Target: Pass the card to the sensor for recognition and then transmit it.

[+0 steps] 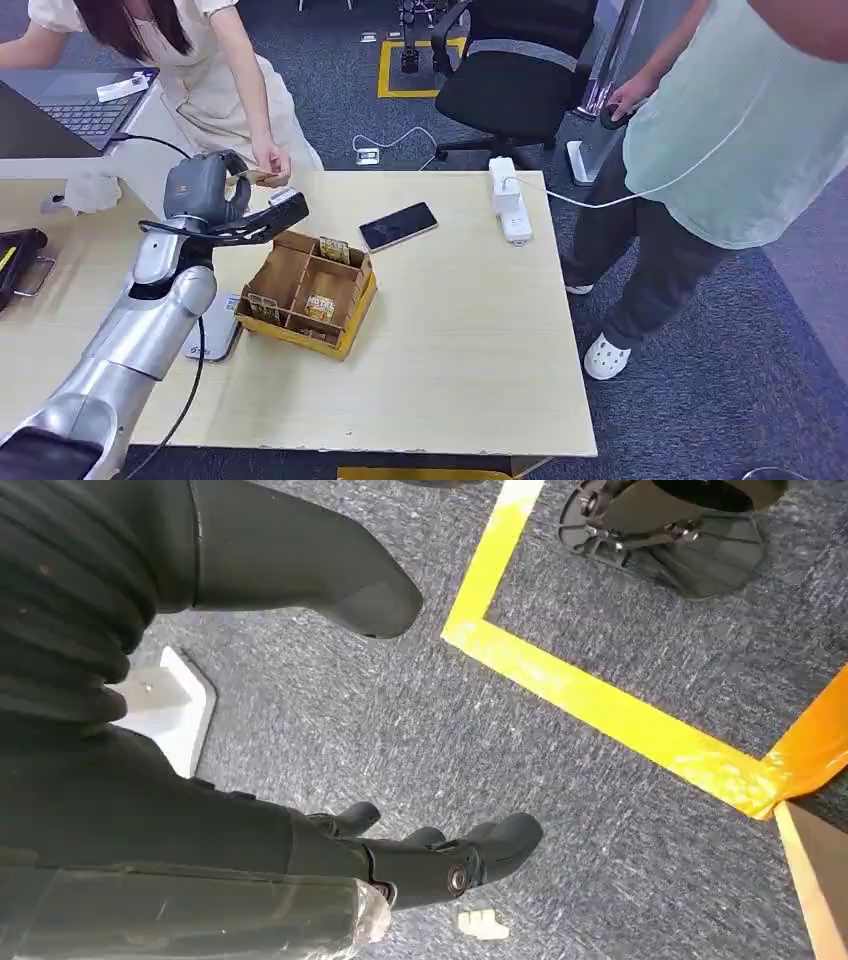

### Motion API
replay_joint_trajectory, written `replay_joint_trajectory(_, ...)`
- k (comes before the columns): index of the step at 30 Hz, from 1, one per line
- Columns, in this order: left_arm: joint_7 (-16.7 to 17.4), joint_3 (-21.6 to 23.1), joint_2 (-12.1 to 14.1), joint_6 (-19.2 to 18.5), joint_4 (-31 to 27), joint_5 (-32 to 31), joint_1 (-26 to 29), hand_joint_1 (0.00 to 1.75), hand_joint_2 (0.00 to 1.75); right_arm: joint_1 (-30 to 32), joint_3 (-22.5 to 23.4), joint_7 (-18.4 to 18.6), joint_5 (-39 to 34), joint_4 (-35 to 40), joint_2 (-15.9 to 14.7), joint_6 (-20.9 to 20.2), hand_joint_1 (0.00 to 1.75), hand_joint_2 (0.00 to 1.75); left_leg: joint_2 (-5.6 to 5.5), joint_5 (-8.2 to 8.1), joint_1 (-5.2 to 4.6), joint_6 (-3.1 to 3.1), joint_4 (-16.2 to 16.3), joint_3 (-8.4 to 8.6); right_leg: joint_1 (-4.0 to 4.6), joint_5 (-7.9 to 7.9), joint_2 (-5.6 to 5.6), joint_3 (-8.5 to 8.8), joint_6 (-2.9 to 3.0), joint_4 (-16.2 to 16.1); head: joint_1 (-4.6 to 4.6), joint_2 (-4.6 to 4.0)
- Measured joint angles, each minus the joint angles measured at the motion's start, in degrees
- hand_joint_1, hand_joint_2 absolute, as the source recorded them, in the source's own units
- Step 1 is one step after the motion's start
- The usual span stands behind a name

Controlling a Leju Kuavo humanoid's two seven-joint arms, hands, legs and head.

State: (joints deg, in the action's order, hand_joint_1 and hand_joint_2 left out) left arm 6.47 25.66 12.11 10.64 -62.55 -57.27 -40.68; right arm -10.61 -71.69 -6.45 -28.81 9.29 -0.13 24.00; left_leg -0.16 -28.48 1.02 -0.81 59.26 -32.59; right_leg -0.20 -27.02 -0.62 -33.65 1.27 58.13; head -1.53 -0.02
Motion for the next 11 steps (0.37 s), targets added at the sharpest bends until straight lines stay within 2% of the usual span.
replay_joint_trajectory(1, -0.04, 0.0, 0.0, 0.0, 0.07, 0.0, -0.07, 1.55, 1.75, 0.0, 0.0, 0.0, 0.0, 0.0, 0.0, 0.02, 0.0, 1.75, 0.0, 0.0, 0.0, 0.0, 0.0, 0.0, 0.0, 0.0, 0.0, 0.0, 0.0, 0.0, 0.0, 0.0)
replay_joint_trajectory(2, -0.13, 0.0, 0.0, 0.0, 0.24, 0.0, -0.14, 0.03, 1.75, 0.01, 0.0, 0.0, 0.0, 0.0, 0.0, 0.02, 0.0, 1.75, 0.0, 0.0, 0.0, 0.0, 0.0, 0.0, 0.0, 0.0, 0.0, 0.0, 0.0, 0.0, 0.0, 0.0)
replay_joint_trajectory(11, 0.28, -0.35, 0.44, 0.68, 1.86, 0.07, -0.6, 0.0, 1.75, 0.07, 0.09, -0.22, -0.22, 0.0, 0.0, 0.2, 0.0, 1.75, 0.01, 0.0, 0.0, 0.0, 0.0, -0.02, 0.0, 0.0, -0.01, 0.01, 0.0, 0.0, 0.0, 0.0)
